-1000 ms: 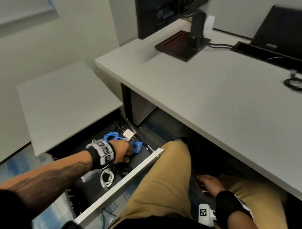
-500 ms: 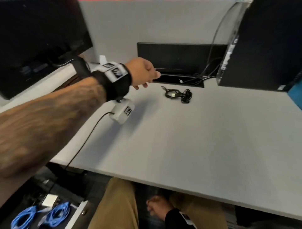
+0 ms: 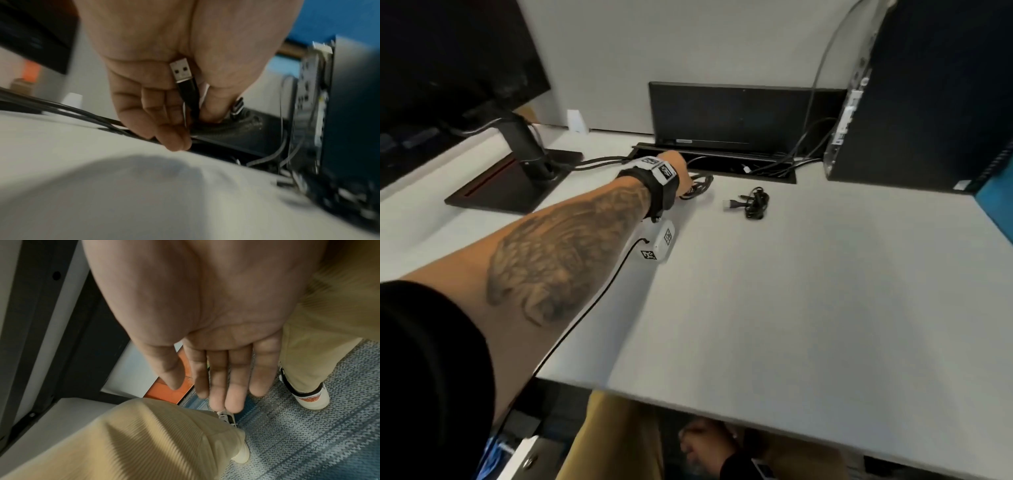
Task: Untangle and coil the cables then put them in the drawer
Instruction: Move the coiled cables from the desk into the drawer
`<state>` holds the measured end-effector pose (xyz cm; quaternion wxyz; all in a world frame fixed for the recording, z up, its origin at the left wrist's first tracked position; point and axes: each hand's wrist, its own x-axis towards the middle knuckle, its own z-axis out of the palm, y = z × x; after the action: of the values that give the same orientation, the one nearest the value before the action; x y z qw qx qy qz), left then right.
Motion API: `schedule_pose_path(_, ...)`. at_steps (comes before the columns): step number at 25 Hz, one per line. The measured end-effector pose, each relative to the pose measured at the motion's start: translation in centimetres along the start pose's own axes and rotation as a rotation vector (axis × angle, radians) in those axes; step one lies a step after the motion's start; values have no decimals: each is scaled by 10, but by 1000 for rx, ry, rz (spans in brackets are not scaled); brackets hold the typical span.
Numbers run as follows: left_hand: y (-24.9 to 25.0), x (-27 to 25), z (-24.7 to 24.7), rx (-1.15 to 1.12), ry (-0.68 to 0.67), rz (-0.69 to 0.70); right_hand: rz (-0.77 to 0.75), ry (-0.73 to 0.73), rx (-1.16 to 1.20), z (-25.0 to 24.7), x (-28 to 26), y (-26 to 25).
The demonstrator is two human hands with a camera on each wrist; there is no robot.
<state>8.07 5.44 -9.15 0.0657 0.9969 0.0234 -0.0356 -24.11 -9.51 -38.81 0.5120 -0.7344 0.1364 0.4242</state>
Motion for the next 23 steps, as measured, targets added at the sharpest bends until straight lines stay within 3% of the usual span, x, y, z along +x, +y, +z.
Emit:
schedule_pose_path(3, -61, -82, -39, -363, 112, -67, -25, -19, 0, 7, -4, -1)
schedule_pose_path(6, -149, -194, -58, -390, 168, -38, -5, -21, -86, 23, 2, 0)
schedule_pose_path(10, -273, -326, -26, -306, 21, -182, -4, -9, -205, 38, 4, -9)
schedule_pose_path(13, -321, -401, 45, -262, -200, -308, 7, -7, -253, 52, 10, -8)
schedule_pose_path(16, -326, -430, 138, -127, -425, -272, -1, 12, -310, 61, 16, -6)
schedule_pose_path(19, -318, -433, 207, -99, -498, -209, 22, 38, -289, 62, 13, -8)
schedule_pose_path(23, -313, -420, 200, 20, -439, -84, 25, 72, -228, 58, 4, -14)
